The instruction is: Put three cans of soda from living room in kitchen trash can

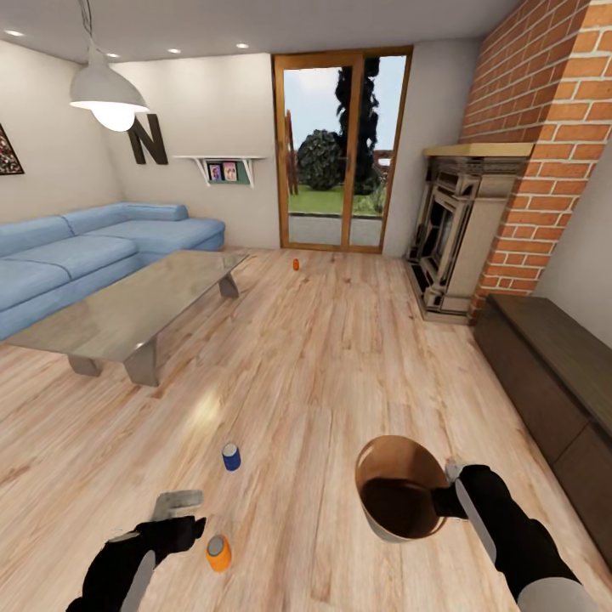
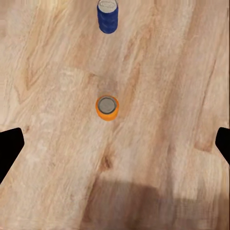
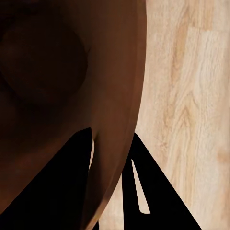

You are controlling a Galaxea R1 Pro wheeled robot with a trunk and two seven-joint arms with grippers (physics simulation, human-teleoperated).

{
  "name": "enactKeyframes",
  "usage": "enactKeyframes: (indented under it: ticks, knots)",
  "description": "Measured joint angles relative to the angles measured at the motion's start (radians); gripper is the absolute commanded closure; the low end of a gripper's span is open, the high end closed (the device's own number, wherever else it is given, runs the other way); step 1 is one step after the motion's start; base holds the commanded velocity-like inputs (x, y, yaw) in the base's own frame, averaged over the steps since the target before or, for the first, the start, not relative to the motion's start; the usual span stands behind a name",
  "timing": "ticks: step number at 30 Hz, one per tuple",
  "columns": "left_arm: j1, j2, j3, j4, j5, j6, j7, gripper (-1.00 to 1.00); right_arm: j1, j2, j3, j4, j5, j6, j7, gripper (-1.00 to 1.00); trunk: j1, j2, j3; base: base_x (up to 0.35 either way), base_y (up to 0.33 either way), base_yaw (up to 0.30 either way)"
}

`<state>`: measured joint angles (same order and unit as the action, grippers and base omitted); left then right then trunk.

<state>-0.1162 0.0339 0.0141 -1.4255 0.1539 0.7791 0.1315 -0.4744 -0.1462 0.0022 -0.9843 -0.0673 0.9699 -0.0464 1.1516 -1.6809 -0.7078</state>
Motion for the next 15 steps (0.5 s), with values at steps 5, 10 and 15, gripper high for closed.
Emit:
enactKeyframes:
  ticks: [5, 10, 15]
  knots:
    - [-0.224, -0.027, 0.005, 0.063, -0.005, 0.248, -0.001, -1.0, -0.02, 0.0, 0.001, 0.0, 0.002, 0.016, 0.001, 1.0, 0.0, 0.0, 0.0, 0.013, 0.001, 0.0]
    - [-0.371, -0.033, 0.007, 0.227, -0.006, 0.268, -0.001, -1.0, -0.025, 0.0, 0.001, 0.0, 0.001, 0.019, 0.001, 1.0, 0.0, 0.0, 0.0, 0.004, 0.0, 0.0]
    - [-0.531, -0.035, 0.007, 0.459, -0.006, 0.268, -0.001, -1.0, -0.031, -0.001, 0.001, 0.0, 0.002, 0.02, 0.001, 1.0, 0.0, 0.0, 0.0, 0.001, 0.0, 0.0]
